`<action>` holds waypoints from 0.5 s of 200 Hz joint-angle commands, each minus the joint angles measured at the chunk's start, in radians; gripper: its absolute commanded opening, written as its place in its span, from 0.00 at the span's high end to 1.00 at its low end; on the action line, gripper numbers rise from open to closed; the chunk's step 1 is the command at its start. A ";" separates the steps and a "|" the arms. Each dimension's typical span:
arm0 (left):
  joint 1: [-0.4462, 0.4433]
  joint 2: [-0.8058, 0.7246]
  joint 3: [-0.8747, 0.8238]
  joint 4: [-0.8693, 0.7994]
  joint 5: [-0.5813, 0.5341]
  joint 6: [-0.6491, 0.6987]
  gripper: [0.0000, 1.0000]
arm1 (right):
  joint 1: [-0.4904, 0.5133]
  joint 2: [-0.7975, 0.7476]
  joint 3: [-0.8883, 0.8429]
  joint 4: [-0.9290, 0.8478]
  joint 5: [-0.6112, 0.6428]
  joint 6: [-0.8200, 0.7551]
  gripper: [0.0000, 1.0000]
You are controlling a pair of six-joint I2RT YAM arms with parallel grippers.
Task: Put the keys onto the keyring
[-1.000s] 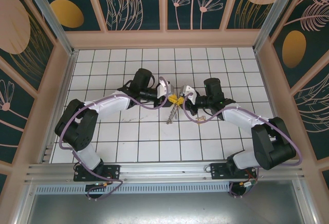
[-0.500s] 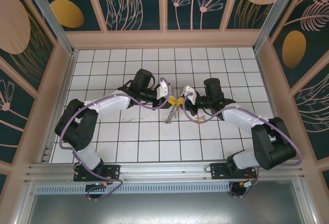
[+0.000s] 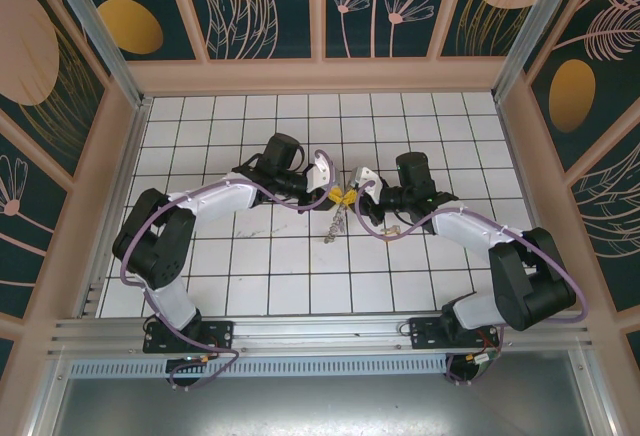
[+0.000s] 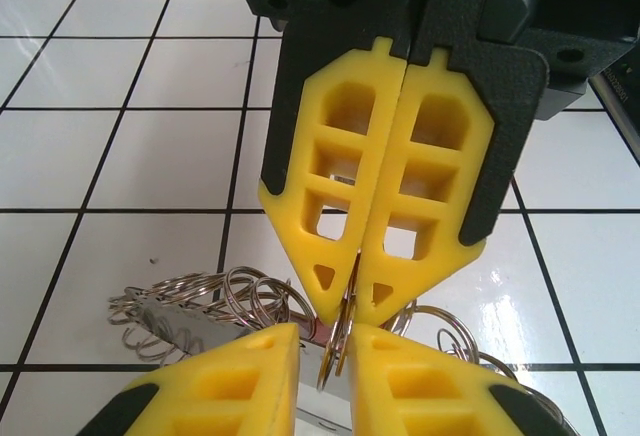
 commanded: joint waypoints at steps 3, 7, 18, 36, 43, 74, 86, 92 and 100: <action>-0.007 0.019 0.028 -0.036 -0.003 0.027 0.83 | 0.007 -0.021 0.025 0.034 -0.038 -0.009 1.00; -0.007 0.020 0.028 -0.037 -0.004 0.027 0.84 | 0.006 -0.021 0.024 0.035 -0.038 -0.008 1.00; -0.007 0.026 0.033 -0.042 -0.006 0.028 0.83 | 0.007 -0.025 0.021 0.043 -0.036 -0.007 1.00; -0.007 0.028 0.032 -0.044 -0.003 0.030 0.83 | 0.006 -0.028 0.020 0.045 -0.035 -0.008 1.00; -0.007 0.030 0.031 -0.044 -0.003 0.030 0.84 | 0.006 -0.028 0.019 0.044 -0.036 -0.009 1.00; -0.008 0.033 0.033 -0.044 -0.001 0.028 0.94 | 0.007 -0.032 0.015 0.051 -0.041 -0.006 1.00; -0.008 0.033 0.033 -0.044 -0.004 0.029 1.00 | 0.007 -0.035 0.013 0.059 -0.038 -0.002 1.00; -0.006 0.031 0.030 -0.040 -0.006 0.028 1.00 | 0.006 -0.036 0.010 0.063 -0.035 -0.001 1.00; -0.008 0.025 0.019 -0.018 -0.005 0.021 1.00 | 0.006 -0.038 0.008 0.065 -0.026 -0.003 1.00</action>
